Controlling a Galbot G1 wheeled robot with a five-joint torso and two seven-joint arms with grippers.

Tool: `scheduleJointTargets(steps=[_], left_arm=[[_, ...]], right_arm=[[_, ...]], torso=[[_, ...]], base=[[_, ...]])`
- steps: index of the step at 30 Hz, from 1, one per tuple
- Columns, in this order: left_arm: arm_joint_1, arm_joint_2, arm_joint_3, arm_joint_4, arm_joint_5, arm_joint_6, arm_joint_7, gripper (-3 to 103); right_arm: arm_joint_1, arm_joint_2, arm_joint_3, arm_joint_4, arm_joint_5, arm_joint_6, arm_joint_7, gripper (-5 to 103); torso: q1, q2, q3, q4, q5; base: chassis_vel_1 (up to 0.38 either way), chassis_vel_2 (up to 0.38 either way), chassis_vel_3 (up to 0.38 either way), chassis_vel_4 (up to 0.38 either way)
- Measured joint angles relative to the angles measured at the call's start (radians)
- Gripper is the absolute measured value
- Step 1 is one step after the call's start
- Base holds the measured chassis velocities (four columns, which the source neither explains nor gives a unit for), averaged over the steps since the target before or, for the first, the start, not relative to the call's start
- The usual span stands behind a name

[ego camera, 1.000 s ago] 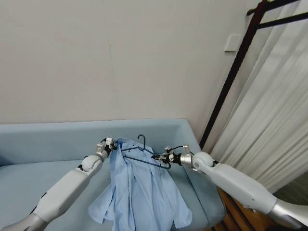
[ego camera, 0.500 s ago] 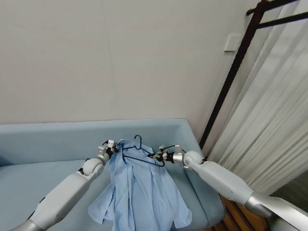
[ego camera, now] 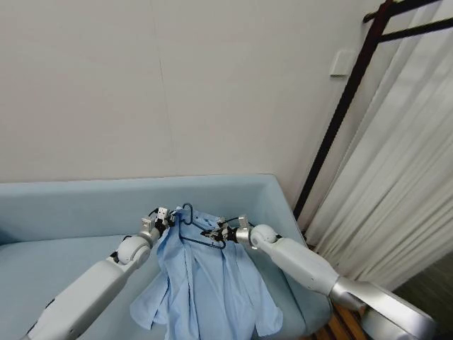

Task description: Pick up the clothes from the sofa and hang them on the clothes hanger.

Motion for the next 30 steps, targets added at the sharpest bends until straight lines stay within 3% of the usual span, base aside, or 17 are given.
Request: scheduleJointTargets(steps=[22,30], left_arm=[[0.031,-0.046,0.060,0.008,0.041,0.016,-0.082,0],[0.027,-0.042,0.053,0.011,0.040,0.015,-0.086,0]], right_arm=[[0.036,0.079,-0.030,-0.130,-0.033,0.009,-0.026,8],[0.045,0.110,-0.031,-0.165,-0.034,-0.001,-0.021,8]], torso=[[0.000,0.000,0.000,-0.0001,-0.0001],[0.000,0.000,0.000,0.0001,0.0000]], base=[[0.000,0.000,0.000,0.000],[0.000,0.000,0.000,0.000]])
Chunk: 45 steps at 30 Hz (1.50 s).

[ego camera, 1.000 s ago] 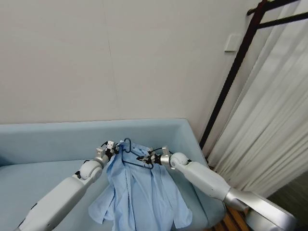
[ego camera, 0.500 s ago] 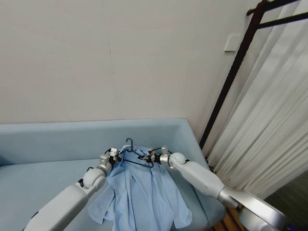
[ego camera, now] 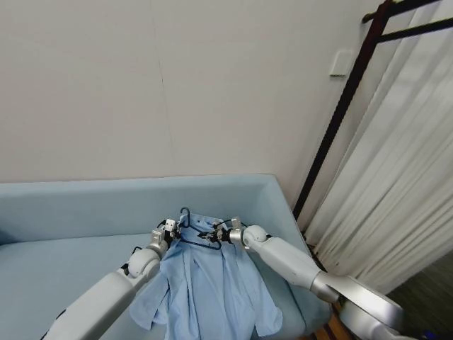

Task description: Pick up the clothes from the sofa and hang them on the clothes hanger.

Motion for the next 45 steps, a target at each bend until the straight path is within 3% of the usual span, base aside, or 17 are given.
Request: scheduleJointTargets(steps=[7,12,14,17,19,21,24,29,30,31,32,34,35,37,39,43,45], left_arm=[[0.004,-0.014,0.010,0.019,0.005,-0.023,-0.024,0],[0.001,-0.026,0.020,0.034,0.015,-0.025,-0.028,0],[0.002,-0.029,0.023,0.039,0.019,-0.025,-0.028,0],[0.003,-0.030,0.024,0.039,0.020,-0.025,-0.028,0],[0.005,-0.034,0.028,0.042,0.021,-0.025,-0.028,0],[0.005,-0.035,0.029,0.044,0.022,-0.025,-0.028,0],[0.004,-0.041,0.033,0.068,0.040,-0.028,-0.024,0],[0.005,-0.055,0.039,0.119,0.081,-0.044,-0.012,0],[0.004,-0.068,0.042,0.158,0.114,-0.060,-0.002,0],[0.002,-0.075,0.043,0.175,0.126,-0.065,-0.002,0],[0.001,-0.085,0.043,0.193,0.134,-0.068,-0.001,0],[0.001,-0.089,0.043,0.199,0.136,-0.068,-0.003,0],[0.001,-0.094,0.043,0.202,0.138,-0.067,-0.009,-3],[-0.002,-0.098,0.049,0.200,0.138,-0.059,-0.013,7],[-0.002,-0.098,0.052,0.198,0.138,-0.057,-0.014,7],[0.008,-0.082,0.072,0.168,0.166,-0.056,-0.010,28],[0.012,-0.078,0.073,0.164,0.176,-0.058,-0.006,28]], right_arm=[[0.006,0.019,-0.008,-0.049,-0.075,-0.043,0.006,8],[-0.011,0.023,-0.007,-0.044,-0.109,-0.043,0.062,8],[-0.014,0.022,-0.004,-0.036,-0.113,-0.032,0.094,19],[-0.014,0.022,-0.004,-0.033,-0.114,-0.022,0.113,24],[-0.011,0.022,-0.003,-0.032,-0.122,0.032,0.168,40],[-0.011,0.021,-0.002,-0.028,-0.120,0.041,0.184,40],[-0.015,0.014,0.006,-0.010,-0.118,0.061,0.219,57],[-0.031,-0.004,0.014,0.010,-0.136,0.081,0.232,68],[-0.037,-0.014,0.019,0.022,-0.142,0.088,0.232,79],[-0.040,-0.019,0.020,0.028,-0.142,0.090,0.232,79],[-0.043,-0.023,0.021,0.037,-0.142,0.091,0.231,90],[-0.044,-0.025,0.021,0.041,-0.141,0.091,0.231,90],[-0.045,-0.028,0.021,0.047,-0.141,0.091,0.230,95],[-0.045,-0.032,0.021,0.054,-0.139,0.092,0.229,100],[-0.046,-0.033,0.021,0.056,-0.138,0.092,0.229,100],[-0.049,-0.049,0.025,0.085,-0.127,0.084,0.231,100],[-0.050,-0.052,0.026,0.089,-0.124,0.082,0.232,100]], torso=[[0.000,0.000,0.000,-0.0001,0.0000],[0.000,0.000,0.000,0.0000,0.0001],[0.000,0.000,0.000,-0.0001,0.0000],[0.000,0.000,0.000,0.0000,0.0001],[0.000,0.000,0.000,0.0000,0.0001],[0.000,0.000,0.000,-0.0001,0.0000],[0.000,0.000,0.000,0.0001,0.0000],[0.000,0.000,0.000,0.0001,0.0001],[0.000,0.000,0.000,0.0000,-0.0001],[0.000,0.000,0.000,-0.0002,-0.0003],[0.000,0.000,0.000,-0.0003,-0.0002],[0.000,0.000,0.000,-0.0003,0.0000],[0.000,0.000,0.000,-0.0001,-0.0001],[0.000,0.000,0.000,0.0001,0.0001],[0.000,0.000,0.000,0.0002,0.0001],[0.000,0.000,0.000,0.0000,0.0001],[0.000,0.000,0.000,0.0000,0.0000]], base=[[0.000,0.000,0.000,0.000],[0.000,0.000,0.000,0.000],[0.000,0.000,0.000,0.000],[0.000,0.000,0.000,0.000],[0.000,0.000,0.000,0.000],[0.000,0.000,0.000,0.000],[0.000,0.000,0.000,0.000],[0.000,0.000,0.000,0.000],[0.000,0.000,0.000,0.000],[0.000,0.000,0.000,0.000],[0.000,0.000,0.000,0.000],[0.000,0.000,0.000,0.000],[0.000,0.000,0.000,0.000],[0.000,0.000,0.000,0.000],[0.000,0.000,0.000,0.000],[0.000,0.000,0.000,0.000],[0.000,0.000,0.000,0.000]])
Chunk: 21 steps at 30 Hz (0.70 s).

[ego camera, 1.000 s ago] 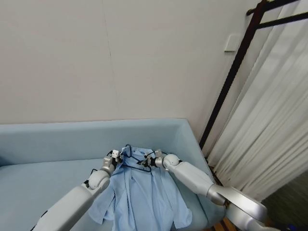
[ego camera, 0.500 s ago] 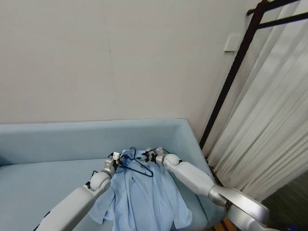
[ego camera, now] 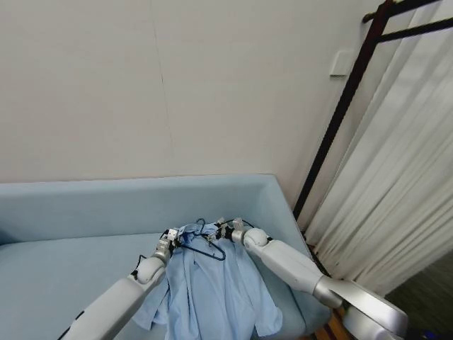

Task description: Pick up the clothes from the sofa and hang them on the clothes hanger.

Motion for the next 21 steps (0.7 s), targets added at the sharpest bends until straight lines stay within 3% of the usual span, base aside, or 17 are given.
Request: scheduleJointTargets(steps=[3,5,6,7,11,12,13,18,21], left_arm=[[0.030,0.031,-0.001,-0.016,0.065,-0.030,0.080,44],[0.036,0.037,-0.003,-0.018,0.073,-0.035,0.096,44],[0.056,0.048,-0.014,-0.025,0.089,-0.049,0.125,55],[0.076,0.056,-0.026,-0.033,0.099,-0.056,0.141,55],[0.115,0.065,-0.047,-0.043,0.115,-0.062,0.159,66],[0.135,0.066,-0.053,-0.043,0.131,-0.068,0.176,77],[0.145,0.066,-0.056,-0.041,0.142,-0.071,0.185,77],[0.179,0.063,-0.058,-0.039,0.167,-0.069,0.208,97],[0.199,0.063,-0.067,-0.045,0.173,-0.069,0.211,99]], right_arm=[[-0.014,-0.023,0.023,0.020,0.037,-0.012,0.036,100],[-0.016,-0.028,0.029,0.021,0.044,-0.013,0.044,100],[-0.017,-0.038,0.038,0.025,0.060,-0.018,0.063,100],[-0.017,-0.045,0.044,0.029,0.075,-0.023,0.080,100],[-0.012,-0.062,0.052,0.035,0.106,-0.030,0.106,100],[-0.007,-0.071,0.057,0.042,0.127,-0.034,0.116,100],[-0.005,-0.075,0.059,0.044,0.134,-0.035,0.120,100],[0.003,-0.089,0.068,0.052,0.147,-0.044,0.134,100],[0.003,-0.088,0.079,0.057,0.155,-0.061,0.184,100]], torso=[[0.000,0.000,0.000,0.0003,0.0001],[0.000,0.000,0.000,0.0000,0.0000],[0.000,0.000,0.000,-0.0003,0.0001],[0.000,0.000,0.000,-0.0002,0.0001],[0.000,0.000,0.000,0.0001,0.0001],[0.000,0.000,0.000,0.0002,-0.0001],[0.000,0.000,0.000,0.0002,-0.0002],[0.000,0.000,0.000,-0.0001,-0.0001],[0.000,0.000,0.000,-0.0002,-0.0001]], base=[[0.000,0.000,0.000,0.000],[0.000,0.000,0.000,0.000],[0.000,0.000,0.000,0.000],[0.000,0.000,0.000,0.000],[0.000,0.000,0.000,0.000],[0.000,0.000,0.000,0.000],[0.000,0.000,0.000,0.000],[0.000,0.000,0.000,0.000],[0.000,0.000,0.000,0.000]])
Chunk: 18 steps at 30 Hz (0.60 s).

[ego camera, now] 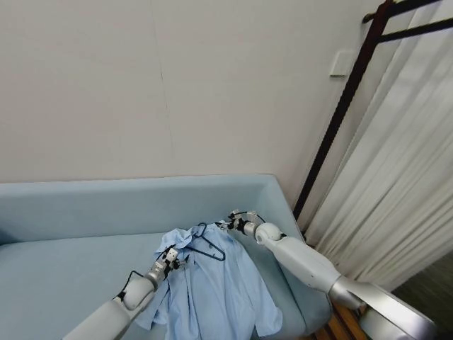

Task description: Pick up the clothes from the sofa and hang them on the clothes hanger.

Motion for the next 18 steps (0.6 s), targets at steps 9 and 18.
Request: scheduleJointTargets(steps=[9,18], left_arm=[[0.162,0.003,-0.162,-0.151,-0.019,-0.071,-0.096,100],[0.174,0.031,-0.198,-0.284,-0.097,-0.055,-0.203,100]], right_arm=[[-0.040,0.067,0.050,-0.091,0.063,-0.045,0.210,100],[-0.073,0.141,0.125,-0.189,0.074,-0.038,0.276,100]], torso=[[0.000,0.000,0.000,0.0002,0.0002],[0.000,0.000,0.000,0.0002,0.0000]], base=[[0.000,0.000,0.000,0.000],[0.000,0.000,0.000,0.000]])
